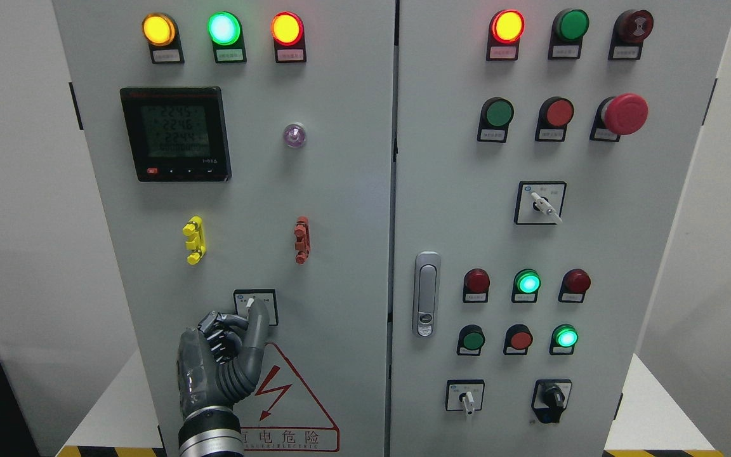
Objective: Turn on light switch 1
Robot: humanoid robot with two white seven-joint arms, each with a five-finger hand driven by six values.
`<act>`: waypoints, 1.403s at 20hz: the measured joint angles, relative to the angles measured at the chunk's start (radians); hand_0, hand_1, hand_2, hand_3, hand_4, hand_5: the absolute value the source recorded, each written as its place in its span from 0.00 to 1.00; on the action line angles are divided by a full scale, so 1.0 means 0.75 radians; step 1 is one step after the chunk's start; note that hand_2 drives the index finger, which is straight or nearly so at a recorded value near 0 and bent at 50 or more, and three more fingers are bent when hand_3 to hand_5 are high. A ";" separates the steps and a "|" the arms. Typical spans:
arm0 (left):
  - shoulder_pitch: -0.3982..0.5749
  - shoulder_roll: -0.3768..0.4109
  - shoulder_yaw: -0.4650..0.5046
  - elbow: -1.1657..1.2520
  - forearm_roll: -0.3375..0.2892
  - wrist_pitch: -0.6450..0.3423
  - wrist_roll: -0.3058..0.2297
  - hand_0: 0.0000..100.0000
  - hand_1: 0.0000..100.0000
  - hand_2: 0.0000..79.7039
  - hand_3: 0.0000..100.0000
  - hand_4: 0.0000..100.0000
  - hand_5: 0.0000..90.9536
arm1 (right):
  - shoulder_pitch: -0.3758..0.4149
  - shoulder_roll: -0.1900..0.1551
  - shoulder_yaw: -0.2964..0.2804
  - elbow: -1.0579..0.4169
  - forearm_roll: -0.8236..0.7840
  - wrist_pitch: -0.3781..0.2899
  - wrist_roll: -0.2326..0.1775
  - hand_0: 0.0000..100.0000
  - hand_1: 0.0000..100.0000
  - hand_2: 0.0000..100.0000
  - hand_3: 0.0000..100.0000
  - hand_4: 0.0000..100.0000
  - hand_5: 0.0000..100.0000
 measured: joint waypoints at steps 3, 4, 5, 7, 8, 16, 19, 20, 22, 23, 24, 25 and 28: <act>0.000 0.000 -0.001 0.000 0.000 0.000 -0.001 0.39 0.42 0.80 1.00 0.99 0.95 | 0.000 0.000 0.000 0.000 0.000 0.000 0.000 0.00 0.00 0.00 0.00 0.00 0.00; 0.000 0.000 -0.001 0.000 0.000 0.000 -0.001 0.40 0.42 0.80 1.00 1.00 0.95 | 0.000 0.000 0.000 0.000 0.000 0.000 -0.001 0.00 0.00 0.00 0.00 0.00 0.00; 0.000 0.000 -0.001 0.000 0.000 0.000 -0.001 0.40 0.42 0.80 1.00 1.00 0.95 | 0.000 0.000 0.000 0.000 0.000 0.000 -0.002 0.00 0.00 0.00 0.00 0.00 0.00; 0.000 0.000 -0.001 0.000 0.001 0.000 -0.001 0.41 0.42 0.80 1.00 1.00 0.95 | 0.000 0.000 0.000 0.000 0.000 0.000 -0.003 0.00 0.00 0.00 0.00 0.00 0.00; 0.001 0.000 -0.001 0.000 0.001 0.000 -0.001 0.41 0.42 0.80 1.00 1.00 0.95 | 0.000 0.000 0.000 0.000 0.000 0.000 -0.004 0.00 0.00 0.00 0.00 0.00 0.00; 0.000 0.000 -0.002 0.000 0.001 0.000 -0.006 0.46 0.36 0.80 1.00 1.00 0.95 | 0.000 0.000 0.000 0.000 0.000 0.000 -0.002 0.00 0.00 0.00 0.00 0.00 0.00; 0.000 0.000 -0.002 0.000 0.001 0.000 -0.006 0.47 0.35 0.80 1.00 1.00 0.95 | 0.000 0.000 0.000 0.000 0.000 0.000 0.000 0.00 0.00 0.00 0.00 0.00 0.00; -0.001 0.000 -0.002 0.000 0.001 0.000 -0.006 0.48 0.35 0.80 1.00 1.00 0.95 | 0.000 0.000 0.000 0.000 0.000 0.000 0.000 0.00 0.00 0.00 0.00 0.00 0.00; -0.001 0.000 -0.002 0.000 0.001 0.000 -0.004 0.49 0.35 0.81 1.00 1.00 0.95 | 0.000 0.000 0.000 0.000 0.000 0.000 0.000 0.00 0.00 0.00 0.00 0.00 0.00; -0.001 0.000 -0.002 0.000 0.002 0.000 -0.003 0.49 0.35 0.81 1.00 1.00 0.95 | 0.000 0.000 0.000 0.000 0.000 0.000 0.001 0.00 0.00 0.00 0.00 0.00 0.00; -0.001 0.000 -0.002 0.000 0.002 0.000 -0.001 0.49 0.35 0.81 1.00 1.00 0.95 | 0.000 0.000 0.000 0.000 0.000 0.000 0.001 0.00 0.00 0.00 0.00 0.00 0.00; -0.001 0.000 -0.002 0.000 0.002 0.000 -0.001 0.49 0.35 0.81 1.00 1.00 0.95 | 0.000 0.000 0.000 0.000 0.000 0.000 0.001 0.00 0.00 0.00 0.00 0.00 0.00; -0.001 0.000 -0.002 0.001 0.003 0.000 0.000 0.51 0.33 0.81 1.00 1.00 0.95 | 0.000 0.000 0.000 0.000 0.000 0.000 0.001 0.00 0.00 0.00 0.00 0.00 0.00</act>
